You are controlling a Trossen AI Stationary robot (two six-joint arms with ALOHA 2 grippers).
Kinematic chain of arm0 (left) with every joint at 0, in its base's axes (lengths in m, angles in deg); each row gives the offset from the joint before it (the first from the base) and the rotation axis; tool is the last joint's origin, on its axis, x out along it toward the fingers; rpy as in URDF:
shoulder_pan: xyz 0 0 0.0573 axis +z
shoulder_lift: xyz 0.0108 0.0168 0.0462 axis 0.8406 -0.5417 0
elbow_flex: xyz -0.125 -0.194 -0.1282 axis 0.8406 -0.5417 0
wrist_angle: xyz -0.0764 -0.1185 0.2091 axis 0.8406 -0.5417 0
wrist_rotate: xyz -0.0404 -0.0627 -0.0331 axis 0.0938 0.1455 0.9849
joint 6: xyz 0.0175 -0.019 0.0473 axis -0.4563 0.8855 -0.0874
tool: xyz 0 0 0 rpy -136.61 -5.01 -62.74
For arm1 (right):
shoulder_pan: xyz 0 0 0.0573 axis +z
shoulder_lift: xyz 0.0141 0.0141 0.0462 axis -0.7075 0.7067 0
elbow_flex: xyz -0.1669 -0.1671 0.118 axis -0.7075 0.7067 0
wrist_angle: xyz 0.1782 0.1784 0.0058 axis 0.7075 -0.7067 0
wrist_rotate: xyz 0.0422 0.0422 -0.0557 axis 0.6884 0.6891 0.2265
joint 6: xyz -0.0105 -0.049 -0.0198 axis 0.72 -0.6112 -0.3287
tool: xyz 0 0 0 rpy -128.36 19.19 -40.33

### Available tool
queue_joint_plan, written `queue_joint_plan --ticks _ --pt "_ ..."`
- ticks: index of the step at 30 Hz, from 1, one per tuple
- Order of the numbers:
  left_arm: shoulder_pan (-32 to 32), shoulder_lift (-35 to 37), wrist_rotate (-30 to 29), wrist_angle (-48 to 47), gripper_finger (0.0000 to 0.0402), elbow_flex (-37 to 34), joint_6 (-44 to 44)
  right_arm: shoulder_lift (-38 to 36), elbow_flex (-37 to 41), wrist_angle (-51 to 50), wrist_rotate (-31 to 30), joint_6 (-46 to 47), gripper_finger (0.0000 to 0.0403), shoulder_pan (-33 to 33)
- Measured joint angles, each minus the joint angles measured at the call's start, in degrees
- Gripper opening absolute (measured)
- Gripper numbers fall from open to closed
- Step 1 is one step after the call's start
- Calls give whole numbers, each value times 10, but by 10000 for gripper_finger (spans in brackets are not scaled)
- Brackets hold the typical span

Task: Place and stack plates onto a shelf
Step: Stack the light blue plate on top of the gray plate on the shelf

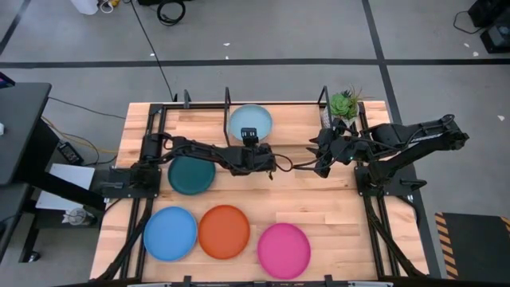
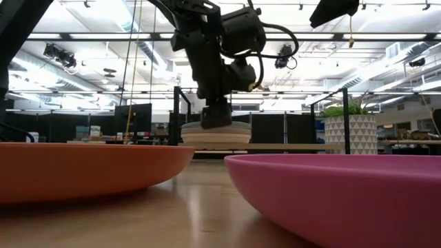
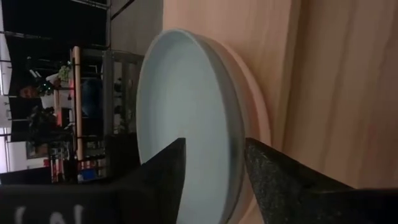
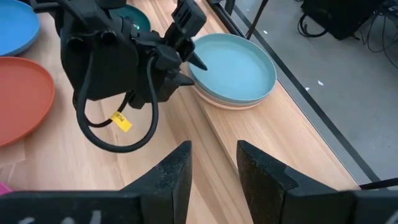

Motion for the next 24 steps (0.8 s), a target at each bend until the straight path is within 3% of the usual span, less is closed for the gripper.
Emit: queue_joint_plan --ticks 11,17,24 --pt "-8 47 20 -52 188 0 15 0 0 1 0 -9 133 -1" --pt "-9 90 130 -103 188 0 48 0 0 -5 0 -19 133 -1" --pt "-12 104 174 -120 188 1 79 0 7 3 0 -48 133 -1"
